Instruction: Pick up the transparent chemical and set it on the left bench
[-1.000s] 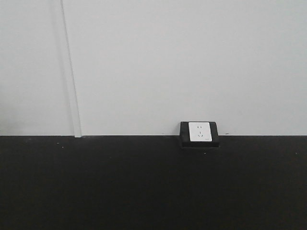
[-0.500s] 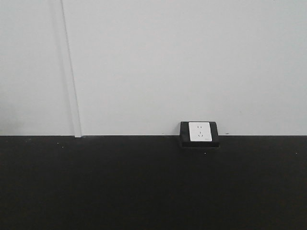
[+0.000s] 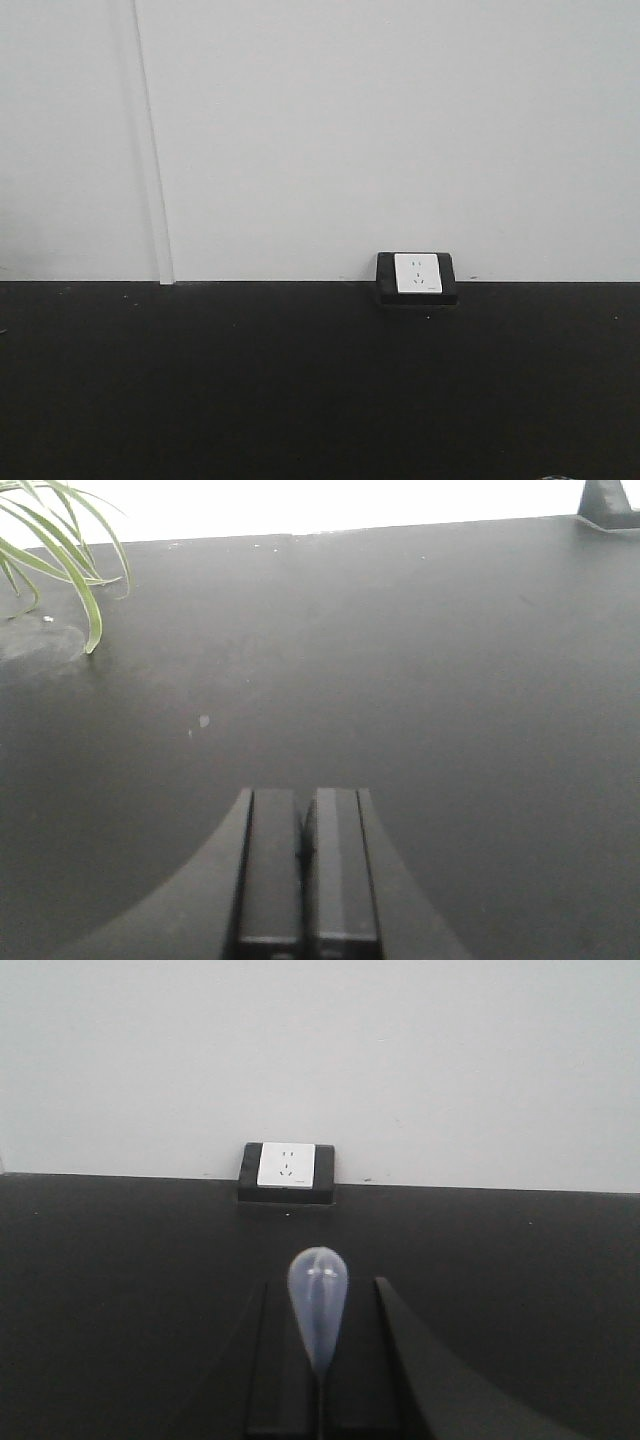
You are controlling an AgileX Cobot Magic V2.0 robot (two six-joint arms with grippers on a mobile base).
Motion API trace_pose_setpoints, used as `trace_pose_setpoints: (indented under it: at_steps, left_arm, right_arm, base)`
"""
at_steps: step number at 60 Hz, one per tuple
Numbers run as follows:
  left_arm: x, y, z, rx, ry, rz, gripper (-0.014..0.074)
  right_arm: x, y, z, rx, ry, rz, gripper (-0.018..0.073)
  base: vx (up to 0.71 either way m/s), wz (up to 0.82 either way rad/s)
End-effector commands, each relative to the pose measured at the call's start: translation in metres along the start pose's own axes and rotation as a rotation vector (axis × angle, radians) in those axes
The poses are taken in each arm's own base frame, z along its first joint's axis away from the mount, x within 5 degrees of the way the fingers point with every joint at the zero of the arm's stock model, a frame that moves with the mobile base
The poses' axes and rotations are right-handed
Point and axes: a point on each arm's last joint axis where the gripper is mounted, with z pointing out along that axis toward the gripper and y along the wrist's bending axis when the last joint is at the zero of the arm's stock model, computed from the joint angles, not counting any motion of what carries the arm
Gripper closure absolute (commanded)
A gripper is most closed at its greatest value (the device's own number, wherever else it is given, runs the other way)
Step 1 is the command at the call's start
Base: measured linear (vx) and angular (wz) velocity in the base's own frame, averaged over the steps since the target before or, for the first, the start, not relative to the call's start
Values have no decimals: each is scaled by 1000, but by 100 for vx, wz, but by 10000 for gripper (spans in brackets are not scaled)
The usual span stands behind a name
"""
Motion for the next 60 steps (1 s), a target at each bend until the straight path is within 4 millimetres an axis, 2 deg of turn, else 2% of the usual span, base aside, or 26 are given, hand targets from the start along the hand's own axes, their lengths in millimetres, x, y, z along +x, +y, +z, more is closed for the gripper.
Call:
trace_pose_setpoints:
  at_steps: [1,20,60]
  left_arm:
    - [-3,0,-1,-2,-81,-9,600]
    - [-3,0,-1,-2,-81,-9,600]
    - [-3,0,-1,-2,-81,-9,600]
  right_arm:
    - [-14,2,0,-28,-77,-8,562]
    - [-14,2,0,-28,-77,-8,562]
    - [-14,2,0,-27,-75,-8,562]
  base:
    - [-9,0]
    - [-19,-2]
    - [-33,-3]
